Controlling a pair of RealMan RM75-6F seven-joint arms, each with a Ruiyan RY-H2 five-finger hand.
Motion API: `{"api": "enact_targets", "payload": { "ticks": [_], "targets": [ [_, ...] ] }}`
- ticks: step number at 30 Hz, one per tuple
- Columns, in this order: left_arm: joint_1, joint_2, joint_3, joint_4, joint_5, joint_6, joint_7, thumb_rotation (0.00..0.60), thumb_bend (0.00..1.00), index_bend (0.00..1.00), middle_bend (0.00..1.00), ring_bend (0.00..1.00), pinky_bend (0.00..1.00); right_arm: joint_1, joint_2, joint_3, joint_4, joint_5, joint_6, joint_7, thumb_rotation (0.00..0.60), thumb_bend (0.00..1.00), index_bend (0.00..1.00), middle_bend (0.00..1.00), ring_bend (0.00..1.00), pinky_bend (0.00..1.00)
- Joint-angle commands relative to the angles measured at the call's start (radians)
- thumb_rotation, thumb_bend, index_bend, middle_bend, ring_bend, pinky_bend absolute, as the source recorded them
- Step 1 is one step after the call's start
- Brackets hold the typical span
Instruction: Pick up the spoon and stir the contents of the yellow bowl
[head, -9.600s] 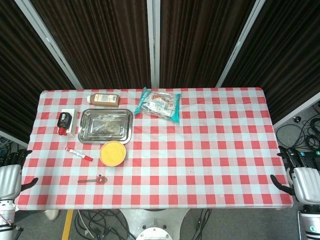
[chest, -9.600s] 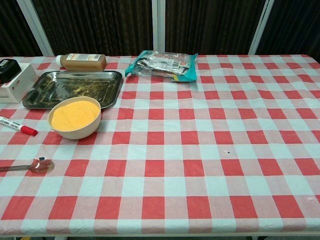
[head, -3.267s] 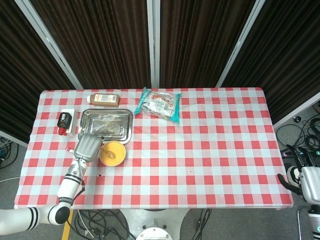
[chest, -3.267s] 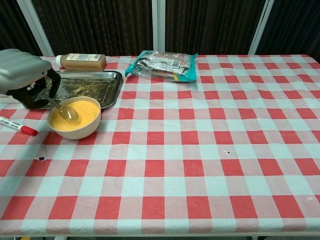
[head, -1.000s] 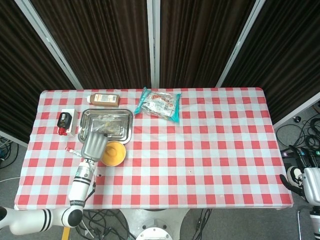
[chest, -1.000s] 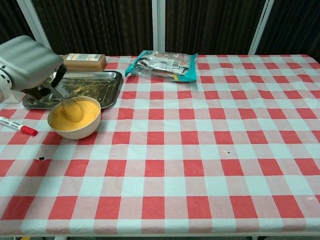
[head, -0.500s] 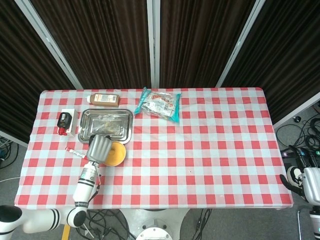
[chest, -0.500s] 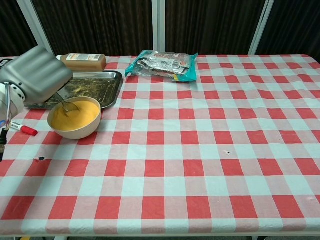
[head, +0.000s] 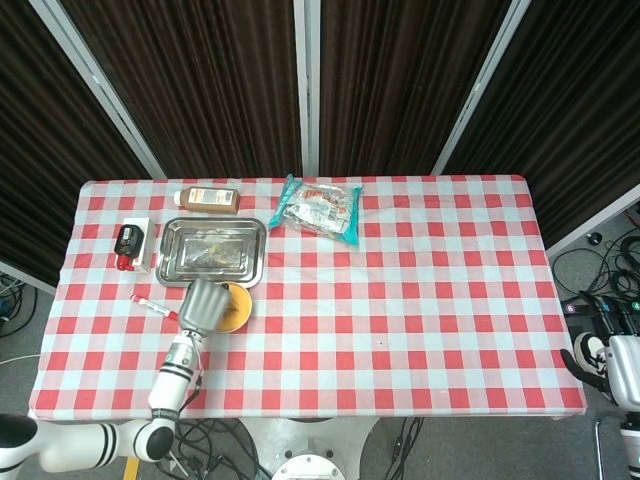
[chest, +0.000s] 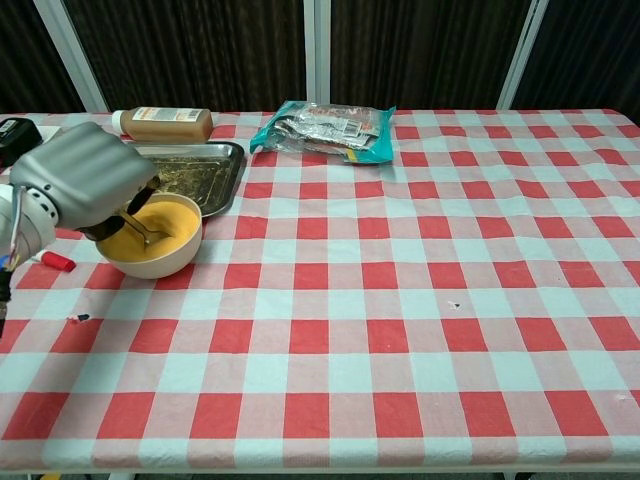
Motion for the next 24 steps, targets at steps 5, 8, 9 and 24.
{"api": "enact_targets", "payload": {
  "ticks": [5, 8, 9, 24],
  "targets": [
    [0.006, 0.094, -0.051, -0.095, -0.056, -0.061, -0.126, 0.6, 0.42, 0.64, 0.95, 0.95, 1.0, 0.003, -0.002, 0.001, -0.001, -0.002, -0.003, -0.002, 0.6, 0.19, 0.12, 0.29, 0.11, 0.24],
    [0.005, 0.137, -0.071, -0.133, -0.092, -0.099, -0.184, 0.6, 0.42, 0.64, 0.95, 0.95, 1.0, 0.003, -0.002, 0.001, -0.003, -0.003, -0.002, -0.004, 0.6, 0.19, 0.12, 0.29, 0.11, 0.24],
    [0.004, 0.148, -0.077, -0.141, -0.102, -0.11, -0.2, 0.6, 0.42, 0.64, 0.95, 0.95, 1.0, 0.002, -0.001, 0.001, -0.003, -0.002, -0.001, -0.004, 0.6, 0.19, 0.12, 0.29, 0.11, 0.24],
    [-0.02, 0.254, -0.067, -0.222, -0.141, -0.125, -0.264, 0.6, 0.42, 0.64, 0.95, 0.95, 1.0, 0.001, 0.0, 0.0, -0.006, -0.004, 0.0, -0.007, 0.6, 0.19, 0.12, 0.29, 0.11, 0.25]
  ]
}}
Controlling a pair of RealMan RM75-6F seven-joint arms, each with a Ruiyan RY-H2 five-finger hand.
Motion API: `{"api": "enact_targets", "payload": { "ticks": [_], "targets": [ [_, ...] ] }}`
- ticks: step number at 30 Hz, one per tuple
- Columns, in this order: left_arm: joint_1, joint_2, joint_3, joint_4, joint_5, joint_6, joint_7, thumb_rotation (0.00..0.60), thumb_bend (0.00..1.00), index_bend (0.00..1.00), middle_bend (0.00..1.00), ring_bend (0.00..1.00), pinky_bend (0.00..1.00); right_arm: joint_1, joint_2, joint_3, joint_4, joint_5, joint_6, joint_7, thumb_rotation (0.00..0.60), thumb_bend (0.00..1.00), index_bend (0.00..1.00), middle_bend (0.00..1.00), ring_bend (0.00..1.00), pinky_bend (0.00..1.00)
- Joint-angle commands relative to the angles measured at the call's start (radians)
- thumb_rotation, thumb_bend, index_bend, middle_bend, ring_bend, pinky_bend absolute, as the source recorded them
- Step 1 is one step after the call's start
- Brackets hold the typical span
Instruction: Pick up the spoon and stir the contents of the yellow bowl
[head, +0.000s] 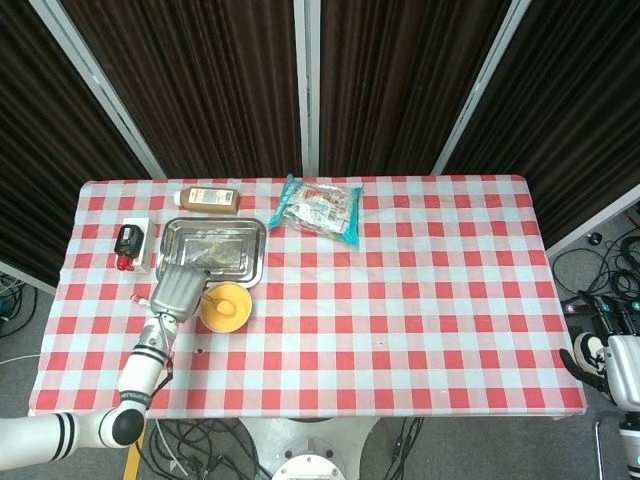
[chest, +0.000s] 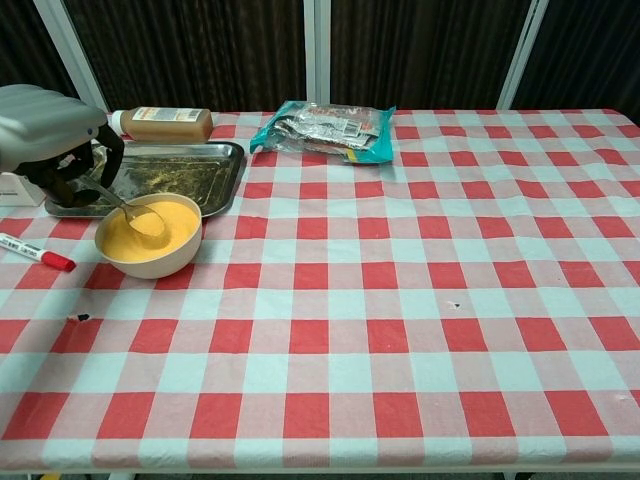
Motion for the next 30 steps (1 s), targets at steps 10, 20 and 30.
{"api": "enact_targets", "payload": {
  "ticks": [10, 20, 30],
  "targets": [
    [-0.029, -0.086, 0.098, 0.067, 0.103, 0.169, 0.241, 0.6, 0.42, 0.64, 0.95, 0.95, 1.0, -0.001, -0.001, -0.001, 0.001, -0.002, 0.002, 0.002, 0.6, 0.19, 0.12, 0.29, 0.11, 0.25],
    [-0.019, -0.185, 0.172, 0.179, 0.263, 0.283, 0.433, 0.6, 0.42, 0.64, 0.95, 0.95, 1.0, -0.001, 0.0, -0.001, -0.001, -0.004, 0.003, 0.0, 0.6, 0.19, 0.12, 0.29, 0.11, 0.25],
    [-0.017, -0.187, 0.155, 0.145, 0.301, 0.29, 0.507, 0.6, 0.42, 0.64, 0.95, 0.95, 1.0, -0.001, 0.001, -0.001, -0.002, -0.004, 0.003, -0.001, 0.6, 0.19, 0.12, 0.29, 0.11, 0.25]
  ]
}}
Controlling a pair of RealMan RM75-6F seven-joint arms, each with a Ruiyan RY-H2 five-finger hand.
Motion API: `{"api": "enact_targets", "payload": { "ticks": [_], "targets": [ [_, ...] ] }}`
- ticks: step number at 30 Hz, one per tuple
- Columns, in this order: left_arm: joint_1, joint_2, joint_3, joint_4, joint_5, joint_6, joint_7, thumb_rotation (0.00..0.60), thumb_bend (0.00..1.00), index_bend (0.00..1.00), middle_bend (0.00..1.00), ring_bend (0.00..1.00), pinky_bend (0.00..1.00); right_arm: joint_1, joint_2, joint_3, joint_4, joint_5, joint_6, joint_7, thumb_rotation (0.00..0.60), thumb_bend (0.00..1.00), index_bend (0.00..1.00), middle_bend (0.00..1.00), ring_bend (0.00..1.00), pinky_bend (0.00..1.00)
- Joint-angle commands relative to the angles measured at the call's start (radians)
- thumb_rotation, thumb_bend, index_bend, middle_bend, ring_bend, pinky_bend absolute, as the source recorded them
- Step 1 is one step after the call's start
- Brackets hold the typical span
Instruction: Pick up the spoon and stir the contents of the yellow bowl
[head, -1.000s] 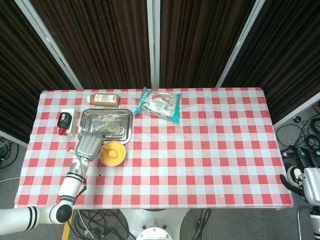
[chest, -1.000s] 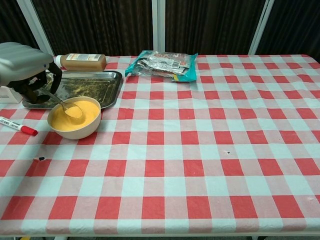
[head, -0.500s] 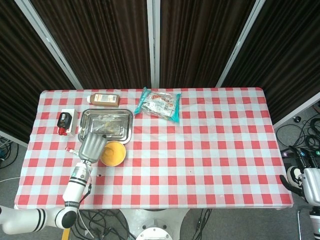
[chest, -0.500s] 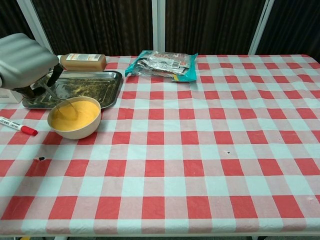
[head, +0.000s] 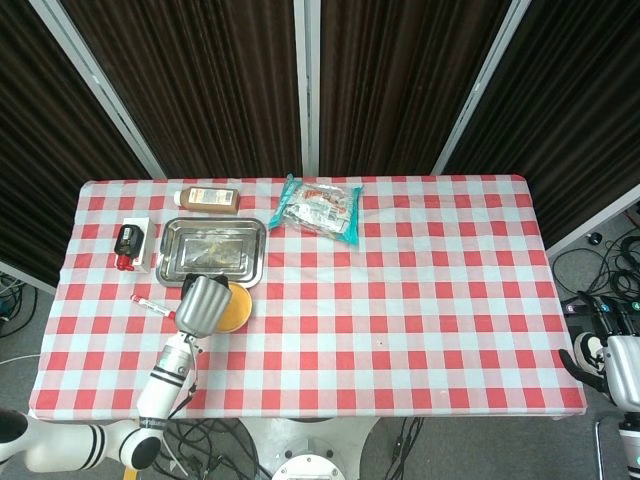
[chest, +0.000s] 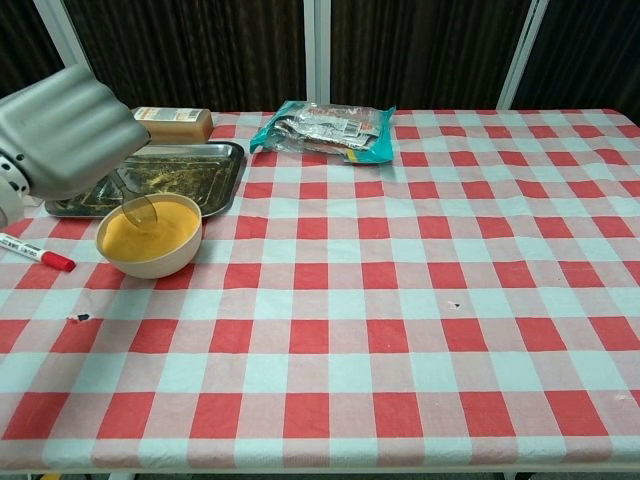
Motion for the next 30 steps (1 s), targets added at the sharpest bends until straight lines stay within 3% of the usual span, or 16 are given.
{"api": "enact_targets", "payload": {
  "ticks": [1, 8, 13, 23, 30],
  "targets": [
    [0.001, -0.002, -0.013, -0.008, 0.004, 0.0, 0.006, 0.6, 0.42, 0.64, 0.95, 0.95, 1.0, 0.0, 0.001, 0.0, -0.001, 0.0, 0.001, 0.0, 0.6, 0.19, 0.12, 0.29, 0.11, 0.25],
    [0.001, -0.035, -0.002, 0.057, 0.008, -0.04, 0.049, 0.6, 0.42, 0.64, 0.96, 0.96, 1.0, 0.001, 0.001, -0.001, -0.002, -0.001, -0.001, -0.001, 0.6, 0.19, 0.12, 0.29, 0.11, 0.25],
    [0.007, -0.055, -0.025, 0.125, -0.014, -0.057, 0.039, 0.6, 0.42, 0.65, 0.96, 0.96, 1.0, 0.0, 0.003, -0.001, -0.002, -0.002, 0.0, -0.002, 0.6, 0.19, 0.12, 0.29, 0.11, 0.25],
    [0.027, -0.001, -0.063, 0.039, 0.023, -0.005, 0.008, 0.6, 0.42, 0.65, 0.96, 0.96, 1.0, -0.004, 0.004, -0.003, -0.001, -0.006, 0.006, 0.003, 0.6, 0.19, 0.12, 0.29, 0.11, 0.25],
    [0.019, 0.002, -0.076, -0.03, -0.107, -0.043, 0.188, 0.6, 0.43, 0.73, 0.97, 0.97, 1.0, -0.007, 0.007, -0.006, -0.003, -0.013, 0.012, 0.001, 0.6, 0.19, 0.12, 0.29, 0.11, 0.25]
  ]
}}
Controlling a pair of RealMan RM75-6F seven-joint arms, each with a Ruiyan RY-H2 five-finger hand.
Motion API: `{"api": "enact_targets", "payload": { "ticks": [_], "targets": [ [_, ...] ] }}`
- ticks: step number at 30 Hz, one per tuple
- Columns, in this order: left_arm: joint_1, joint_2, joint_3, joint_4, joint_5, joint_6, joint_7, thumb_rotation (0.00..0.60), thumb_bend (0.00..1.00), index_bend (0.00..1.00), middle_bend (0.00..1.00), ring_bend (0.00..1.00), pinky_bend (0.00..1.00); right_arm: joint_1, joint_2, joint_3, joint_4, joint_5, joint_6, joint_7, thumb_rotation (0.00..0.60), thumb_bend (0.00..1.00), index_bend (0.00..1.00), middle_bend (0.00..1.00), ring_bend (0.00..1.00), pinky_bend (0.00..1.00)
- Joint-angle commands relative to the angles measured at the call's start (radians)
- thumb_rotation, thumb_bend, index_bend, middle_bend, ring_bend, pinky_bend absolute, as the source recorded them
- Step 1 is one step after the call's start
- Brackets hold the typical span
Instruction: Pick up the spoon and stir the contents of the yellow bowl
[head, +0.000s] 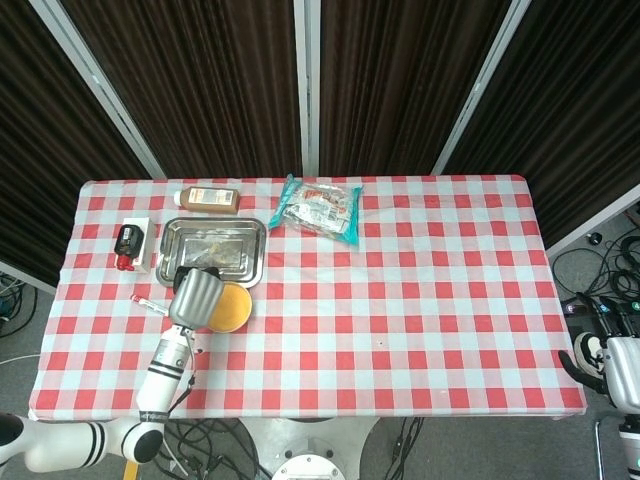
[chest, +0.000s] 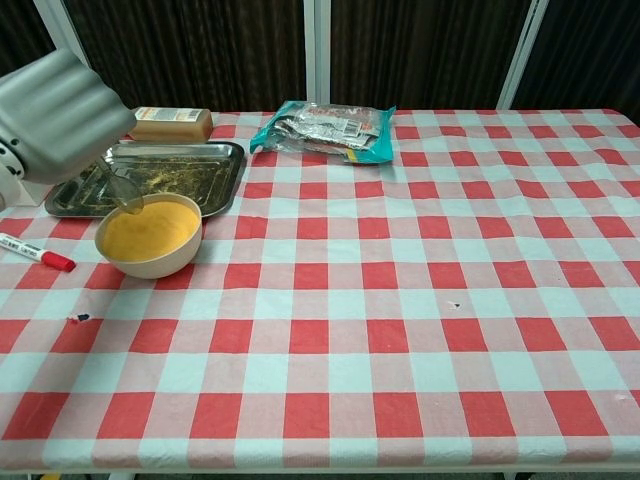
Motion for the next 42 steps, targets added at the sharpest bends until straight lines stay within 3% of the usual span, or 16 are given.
{"api": "enact_targets", "payload": {
  "ticks": [1, 10, 16, 18, 24, 28, 32, 38, 42],
  "targets": [
    [-0.006, 0.003, -0.016, -0.048, -0.085, -0.018, 0.09, 0.6, 0.43, 0.74, 0.97, 0.97, 1.0, -0.003, 0.002, 0.0, -0.001, 0.001, 0.004, 0.001, 0.6, 0.19, 0.12, 0.29, 0.11, 0.25],
    [-0.008, 0.024, -0.053, -0.075, -0.069, -0.012, -0.034, 0.6, 0.43, 0.73, 0.97, 0.97, 1.0, -0.001, 0.0, 0.001, -0.003, 0.0, 0.001, -0.002, 0.6, 0.19, 0.12, 0.29, 0.11, 0.25],
    [-0.018, 0.05, -0.136, 0.001, -0.041, -0.069, -0.333, 0.6, 0.42, 0.71, 0.97, 0.97, 1.0, 0.002, 0.001, 0.004, -0.004, 0.004, -0.002, -0.006, 0.6, 0.19, 0.12, 0.29, 0.11, 0.25],
    [-0.019, 0.057, -0.179, 0.026, -0.068, -0.114, -0.469, 0.6, 0.42, 0.7, 0.97, 0.97, 1.0, 0.003, 0.002, 0.005, -0.006, 0.005, -0.003, -0.008, 0.6, 0.19, 0.12, 0.29, 0.11, 0.25],
    [-0.03, 0.051, -0.271, 0.123, -0.172, -0.226, -0.716, 0.6, 0.41, 0.65, 0.96, 0.97, 1.0, 0.008, 0.001, 0.007, -0.007, 0.011, -0.012, -0.011, 0.6, 0.19, 0.12, 0.29, 0.11, 0.25],
    [-0.047, 0.045, -0.299, 0.183, -0.262, -0.332, -0.806, 0.6, 0.39, 0.58, 0.92, 0.95, 1.0, 0.011, -0.002, 0.007, -0.004, 0.013, -0.017, -0.009, 0.6, 0.19, 0.12, 0.29, 0.11, 0.25],
    [-0.068, 0.015, -0.317, 0.267, -0.327, -0.409, -0.883, 0.6, 0.34, 0.48, 0.83, 0.85, 1.0, 0.012, -0.003, 0.008, 0.0, 0.019, -0.023, -0.007, 0.6, 0.19, 0.12, 0.29, 0.11, 0.25],
    [-0.096, -0.018, -0.312, 0.361, -0.375, -0.451, -0.901, 0.6, 0.25, 0.42, 0.72, 0.7, 0.98, 0.01, -0.002, 0.009, 0.005, 0.024, -0.021, -0.001, 0.6, 0.19, 0.12, 0.29, 0.11, 0.25],
    [-0.08, 0.007, -0.322, 0.331, -0.38, -0.44, -0.961, 0.6, 0.22, 0.35, 0.59, 0.56, 0.87, 0.009, 0.0, 0.009, 0.008, 0.027, -0.022, 0.004, 0.6, 0.19, 0.12, 0.29, 0.11, 0.25]
  ]
}}
